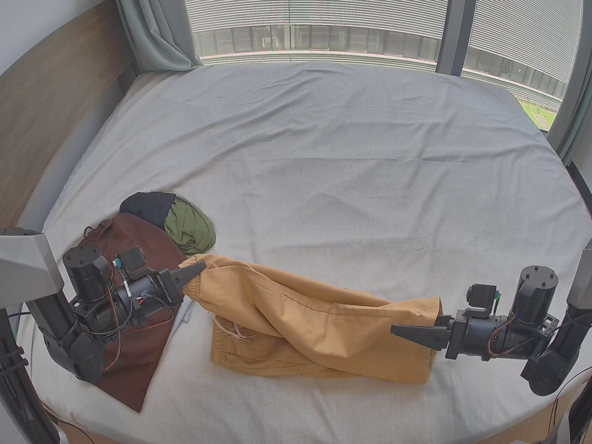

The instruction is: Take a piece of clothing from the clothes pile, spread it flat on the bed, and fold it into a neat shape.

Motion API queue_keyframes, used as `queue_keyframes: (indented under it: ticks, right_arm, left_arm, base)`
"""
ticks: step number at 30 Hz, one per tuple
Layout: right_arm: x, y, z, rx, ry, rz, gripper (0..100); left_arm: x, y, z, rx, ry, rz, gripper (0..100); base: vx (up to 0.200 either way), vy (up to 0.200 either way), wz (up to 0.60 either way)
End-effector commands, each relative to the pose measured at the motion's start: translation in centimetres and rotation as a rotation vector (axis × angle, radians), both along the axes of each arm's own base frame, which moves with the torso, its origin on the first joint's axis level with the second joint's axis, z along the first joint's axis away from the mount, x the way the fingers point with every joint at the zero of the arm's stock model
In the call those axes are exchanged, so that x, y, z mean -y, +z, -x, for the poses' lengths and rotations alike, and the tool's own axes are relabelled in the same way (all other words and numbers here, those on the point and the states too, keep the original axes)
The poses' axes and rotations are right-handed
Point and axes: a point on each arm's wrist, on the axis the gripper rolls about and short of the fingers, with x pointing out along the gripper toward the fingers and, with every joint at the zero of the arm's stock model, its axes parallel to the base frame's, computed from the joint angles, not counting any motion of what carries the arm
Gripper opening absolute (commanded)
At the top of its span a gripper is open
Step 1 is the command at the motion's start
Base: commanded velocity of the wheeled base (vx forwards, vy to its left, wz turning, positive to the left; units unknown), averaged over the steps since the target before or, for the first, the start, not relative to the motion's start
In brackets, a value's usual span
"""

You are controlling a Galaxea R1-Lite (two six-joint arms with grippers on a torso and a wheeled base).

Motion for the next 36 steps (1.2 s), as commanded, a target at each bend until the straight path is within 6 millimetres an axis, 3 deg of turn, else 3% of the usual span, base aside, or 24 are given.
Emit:
queue_keyframes:
  ticks: [1, 11, 12, 22, 36]
  right_arm:
    - [-0.1, 0.1, 0.0, 0.003, 0.004, -0.002, 100]
    - [-0.4, -0.2, -0.1, -0.004, 0.014, -0.001, 100]
    - [-0.5, -0.3, -0.2, -0.005, 0.016, 0.000, 0]
    - [-0.4, -1.0, -0.4, -0.015, 0.015, 0.023, 0]
    - [-0.6, -0.3, -1.5, 0.035, -0.003, 0.007, 0]
  left_arm:
    - [0.0, 0.0, 0.0, -0.001, 0.000, 0.000, 0]
    - [0.0, 0.0, 0.0, -0.001, 0.000, 0.000, 0]
    - [0.0, 0.0, 0.0, -0.001, 0.000, 0.000, 0]
    - [0.0, 0.0, 0.0, 0.001, 0.001, 0.002, 0]
    - [0.1, 0.2, 0.1, 0.007, -0.005, 0.003, 0]
  base:
    - [0.000, 0.000, 0.00]
    - [0.000, 0.000, 0.00]
    - [0.000, 0.000, 0.00]
    - [0.000, 0.000, 0.00]
    - [0.000, 0.000, 0.00]
